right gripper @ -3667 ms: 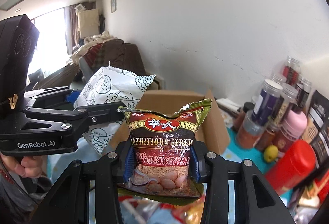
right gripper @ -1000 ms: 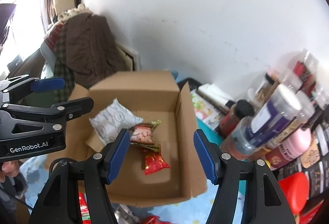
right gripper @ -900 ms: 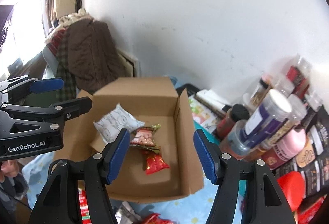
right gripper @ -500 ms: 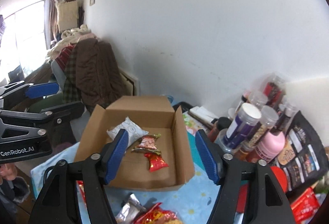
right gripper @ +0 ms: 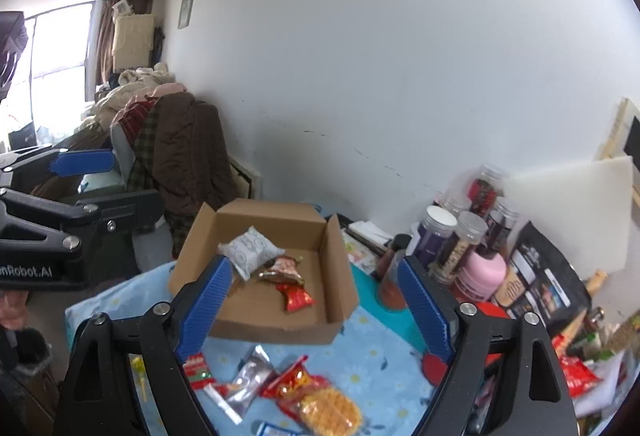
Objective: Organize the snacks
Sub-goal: 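Withdraw both grippers from the box back over the table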
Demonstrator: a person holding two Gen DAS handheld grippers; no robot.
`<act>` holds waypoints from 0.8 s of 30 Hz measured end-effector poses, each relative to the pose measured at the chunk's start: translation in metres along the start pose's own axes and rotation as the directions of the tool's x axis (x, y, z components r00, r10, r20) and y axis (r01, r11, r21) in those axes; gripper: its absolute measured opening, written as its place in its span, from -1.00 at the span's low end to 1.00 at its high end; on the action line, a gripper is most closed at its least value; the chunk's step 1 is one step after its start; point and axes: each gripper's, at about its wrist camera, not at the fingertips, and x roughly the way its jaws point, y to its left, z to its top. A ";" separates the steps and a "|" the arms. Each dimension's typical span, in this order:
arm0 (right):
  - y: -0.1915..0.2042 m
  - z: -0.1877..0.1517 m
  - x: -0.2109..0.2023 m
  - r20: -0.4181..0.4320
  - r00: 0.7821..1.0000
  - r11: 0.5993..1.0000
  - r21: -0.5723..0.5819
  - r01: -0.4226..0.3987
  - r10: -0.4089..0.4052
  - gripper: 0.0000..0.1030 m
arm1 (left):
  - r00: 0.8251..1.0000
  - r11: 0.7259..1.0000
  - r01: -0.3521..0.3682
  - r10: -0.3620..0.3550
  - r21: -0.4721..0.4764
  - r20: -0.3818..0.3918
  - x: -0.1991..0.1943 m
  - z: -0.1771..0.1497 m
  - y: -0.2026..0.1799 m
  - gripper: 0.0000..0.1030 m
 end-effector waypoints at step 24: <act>0.026 -0.120 -0.036 -0.147 0.988 0.989 0.128 0.077 -0.058 0.73 | 0.982 0.991 0.136 -0.134 0.005 -0.131 -0.003 -0.100 -0.030 0.70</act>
